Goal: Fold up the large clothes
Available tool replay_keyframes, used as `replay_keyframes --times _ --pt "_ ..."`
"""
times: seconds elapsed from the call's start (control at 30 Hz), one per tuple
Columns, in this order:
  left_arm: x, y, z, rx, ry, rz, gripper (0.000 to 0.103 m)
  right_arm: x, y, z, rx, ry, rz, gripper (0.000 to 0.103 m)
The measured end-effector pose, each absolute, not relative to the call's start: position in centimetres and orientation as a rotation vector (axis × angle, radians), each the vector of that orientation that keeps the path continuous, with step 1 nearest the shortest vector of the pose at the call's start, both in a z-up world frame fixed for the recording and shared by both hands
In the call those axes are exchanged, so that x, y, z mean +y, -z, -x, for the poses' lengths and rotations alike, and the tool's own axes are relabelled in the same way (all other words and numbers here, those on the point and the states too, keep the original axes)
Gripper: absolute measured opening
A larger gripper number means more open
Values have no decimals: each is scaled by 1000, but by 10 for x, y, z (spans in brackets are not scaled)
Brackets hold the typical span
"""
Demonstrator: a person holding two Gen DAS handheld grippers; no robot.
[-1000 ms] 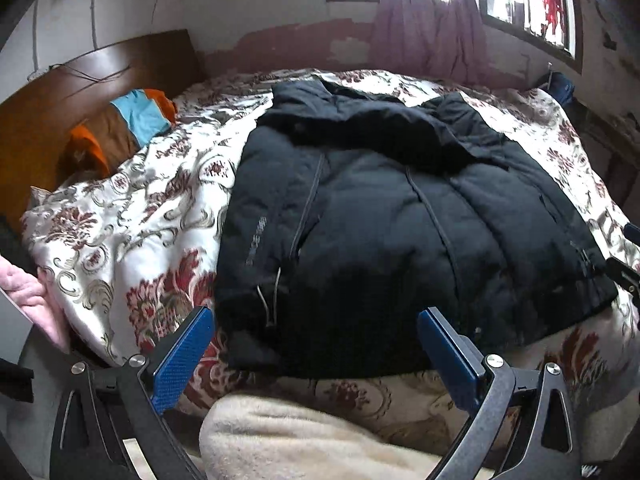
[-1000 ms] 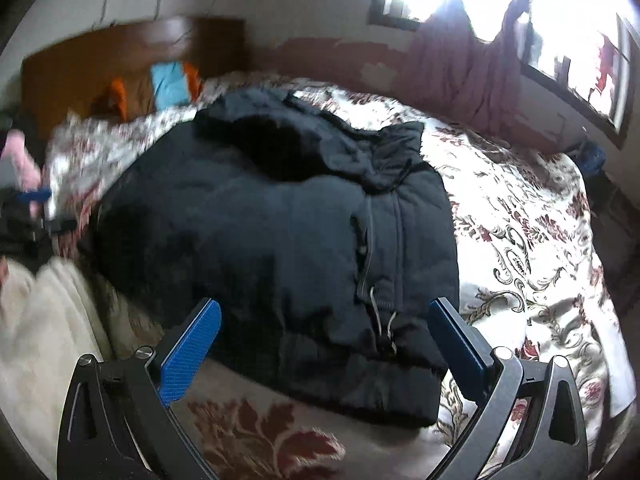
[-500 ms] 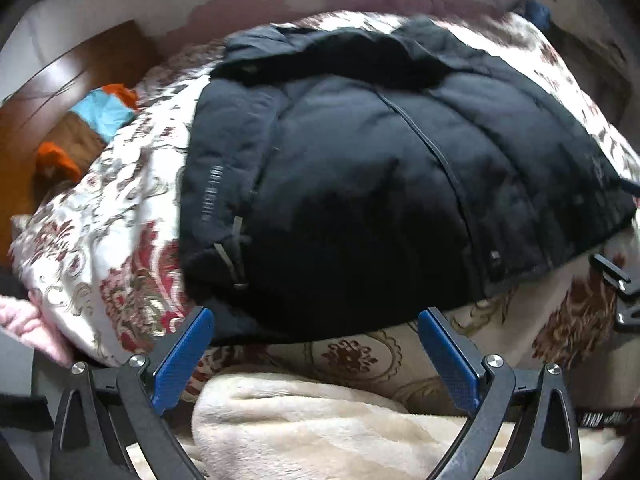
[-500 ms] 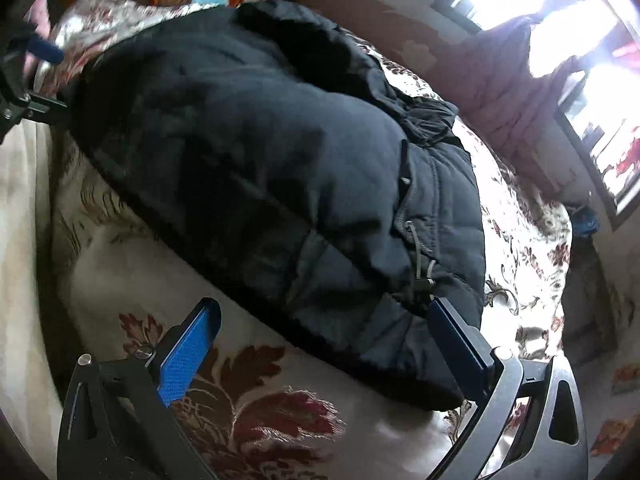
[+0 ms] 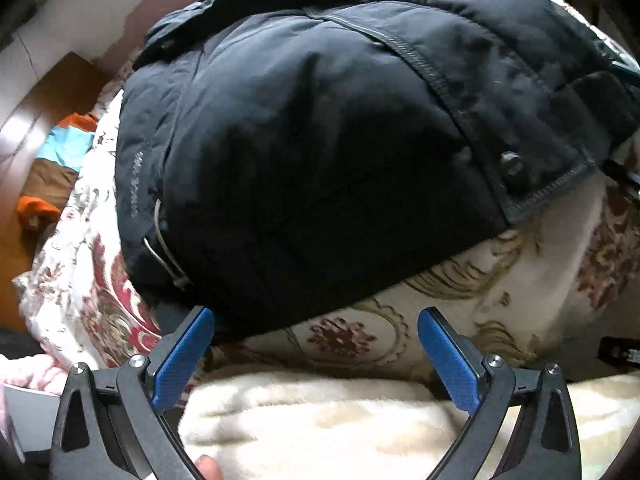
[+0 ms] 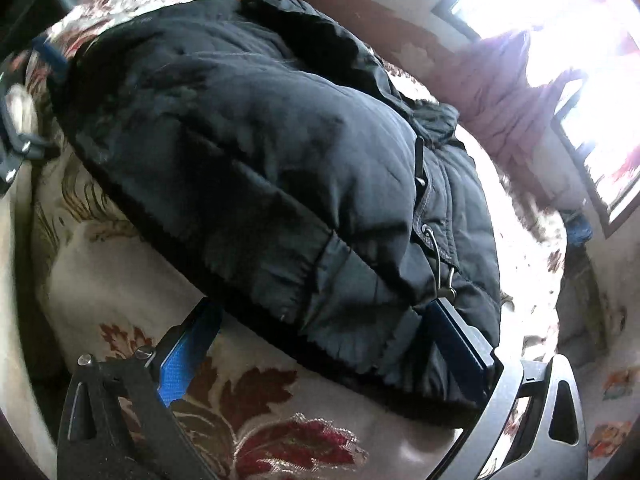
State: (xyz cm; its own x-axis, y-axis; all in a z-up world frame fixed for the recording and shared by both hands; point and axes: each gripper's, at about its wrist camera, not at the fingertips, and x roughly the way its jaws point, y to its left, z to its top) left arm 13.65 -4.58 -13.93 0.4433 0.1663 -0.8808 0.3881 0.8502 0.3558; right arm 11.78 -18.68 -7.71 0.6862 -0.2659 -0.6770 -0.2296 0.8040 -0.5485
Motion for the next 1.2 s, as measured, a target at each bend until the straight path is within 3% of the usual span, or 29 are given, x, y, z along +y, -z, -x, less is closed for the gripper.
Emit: replay_keyframes --times 0.13,0.37,0.87,1.13,1.2 --pt "-51 151 -143 1119 79 -658 102 -176 89 -110 754 35 768 101" --pt "-42 140 -132 1098 125 -586 102 -159 87 -118 685 32 783 101" --pt "-26 129 -126 1049 189 -453 102 -202 -2 -180 759 -112 252 101" --pt "-23 134 -165 1071 -73 -472 101 -220 -10 -207 747 -133 166 101" --pt "-8 126 -178 1041 -133 -451 96 -220 -18 -205 728 -124 183 101"
